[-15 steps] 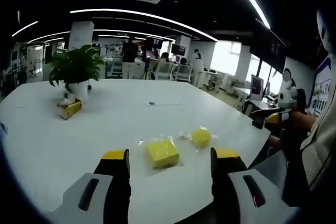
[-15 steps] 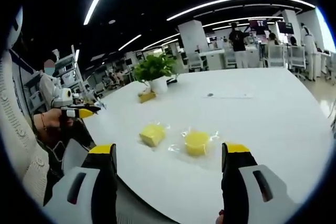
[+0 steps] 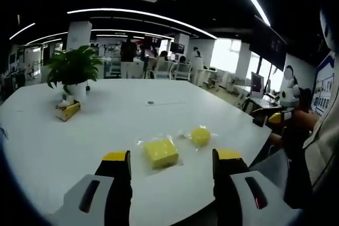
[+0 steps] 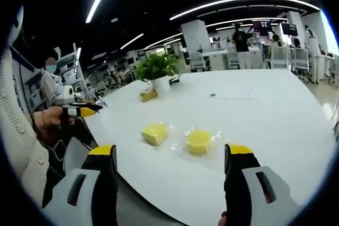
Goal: Compare the silicone blocks by pressing each to a similar depth, holding the contact briefly, and releasing to observe deformation and rebound differences across the visible hardness samples.
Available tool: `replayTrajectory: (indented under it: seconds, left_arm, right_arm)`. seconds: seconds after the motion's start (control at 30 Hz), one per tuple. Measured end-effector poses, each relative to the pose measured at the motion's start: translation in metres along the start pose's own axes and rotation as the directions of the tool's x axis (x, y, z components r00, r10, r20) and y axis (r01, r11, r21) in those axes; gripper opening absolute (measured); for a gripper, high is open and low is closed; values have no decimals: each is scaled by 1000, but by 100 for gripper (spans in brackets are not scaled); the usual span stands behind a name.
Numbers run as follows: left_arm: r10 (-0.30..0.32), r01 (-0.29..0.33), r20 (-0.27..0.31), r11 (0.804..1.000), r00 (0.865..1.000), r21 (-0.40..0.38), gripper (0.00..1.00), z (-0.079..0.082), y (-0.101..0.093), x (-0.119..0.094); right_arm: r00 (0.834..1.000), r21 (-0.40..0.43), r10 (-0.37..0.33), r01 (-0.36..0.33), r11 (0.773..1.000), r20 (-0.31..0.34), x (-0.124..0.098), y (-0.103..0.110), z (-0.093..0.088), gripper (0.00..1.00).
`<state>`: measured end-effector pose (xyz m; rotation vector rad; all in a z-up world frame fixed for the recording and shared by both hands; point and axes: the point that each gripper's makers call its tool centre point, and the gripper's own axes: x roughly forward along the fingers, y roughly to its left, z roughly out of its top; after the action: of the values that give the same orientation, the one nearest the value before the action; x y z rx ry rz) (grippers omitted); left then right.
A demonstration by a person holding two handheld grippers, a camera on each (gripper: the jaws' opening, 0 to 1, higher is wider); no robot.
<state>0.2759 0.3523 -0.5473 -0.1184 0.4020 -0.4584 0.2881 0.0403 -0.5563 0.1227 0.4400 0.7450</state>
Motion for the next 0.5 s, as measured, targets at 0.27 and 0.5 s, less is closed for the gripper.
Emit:
replayTrajectory:
  seconds: [0.27, 0.5]
  left_arm:
    - [2, -2, 13, 1000, 1000, 2, 61, 3, -1, -3]
    - [6, -6, 1, 1000, 1000, 18, 60, 1, -5, -4]
  right_arm:
    - [1000, -5, -3, 3, 1000, -6, -2, 3, -4, 77]
    - [999, -41, 2, -3, 999, -32, 0, 10, -8, 76]
